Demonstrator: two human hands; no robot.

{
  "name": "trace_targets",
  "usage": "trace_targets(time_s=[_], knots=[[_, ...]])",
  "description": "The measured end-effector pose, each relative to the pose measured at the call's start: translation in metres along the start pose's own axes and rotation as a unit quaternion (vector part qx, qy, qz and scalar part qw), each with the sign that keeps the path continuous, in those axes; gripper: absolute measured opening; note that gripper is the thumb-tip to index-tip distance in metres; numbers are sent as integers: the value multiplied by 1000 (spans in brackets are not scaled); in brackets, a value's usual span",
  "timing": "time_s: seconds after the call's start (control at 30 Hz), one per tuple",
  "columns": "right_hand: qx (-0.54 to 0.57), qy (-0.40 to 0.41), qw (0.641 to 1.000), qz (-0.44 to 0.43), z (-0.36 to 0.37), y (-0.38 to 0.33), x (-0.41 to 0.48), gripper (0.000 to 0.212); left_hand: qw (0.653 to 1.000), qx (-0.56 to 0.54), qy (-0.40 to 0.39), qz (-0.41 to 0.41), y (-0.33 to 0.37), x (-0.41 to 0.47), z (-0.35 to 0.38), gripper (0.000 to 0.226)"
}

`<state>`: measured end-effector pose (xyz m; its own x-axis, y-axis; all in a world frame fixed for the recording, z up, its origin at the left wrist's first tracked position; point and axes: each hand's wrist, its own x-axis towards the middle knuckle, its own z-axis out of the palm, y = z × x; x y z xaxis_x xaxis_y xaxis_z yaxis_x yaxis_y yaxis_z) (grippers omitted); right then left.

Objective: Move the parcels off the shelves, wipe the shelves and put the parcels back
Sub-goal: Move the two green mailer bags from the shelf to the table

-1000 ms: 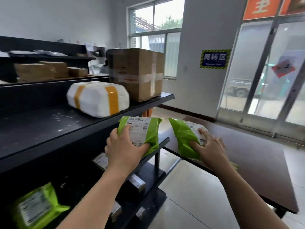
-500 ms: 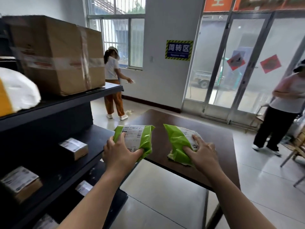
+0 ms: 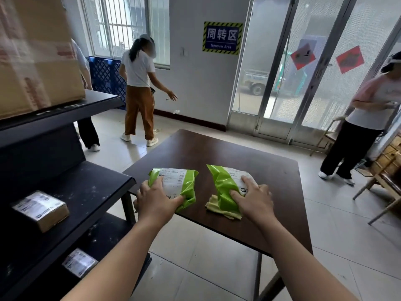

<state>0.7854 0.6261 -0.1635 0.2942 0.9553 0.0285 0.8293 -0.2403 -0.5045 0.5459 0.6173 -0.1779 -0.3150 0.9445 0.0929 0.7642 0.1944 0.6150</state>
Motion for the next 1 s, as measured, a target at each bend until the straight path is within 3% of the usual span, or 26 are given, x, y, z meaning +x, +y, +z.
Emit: trace_targets(time_s=[0.47, 0.73, 1.0], knots=[[-29, -35, 998, 34, 83, -22, 178, 68, 996, 18, -60, -57, 11, 181, 97, 94], [-40, -72, 996, 25, 148, -16, 253, 71, 989, 17, -88, -120, -3, 234, 160, 93], [-65, -115, 991, -24, 214, -3, 318, 72, 982, -5, -60, -179, -12, 266, 220, 93]])
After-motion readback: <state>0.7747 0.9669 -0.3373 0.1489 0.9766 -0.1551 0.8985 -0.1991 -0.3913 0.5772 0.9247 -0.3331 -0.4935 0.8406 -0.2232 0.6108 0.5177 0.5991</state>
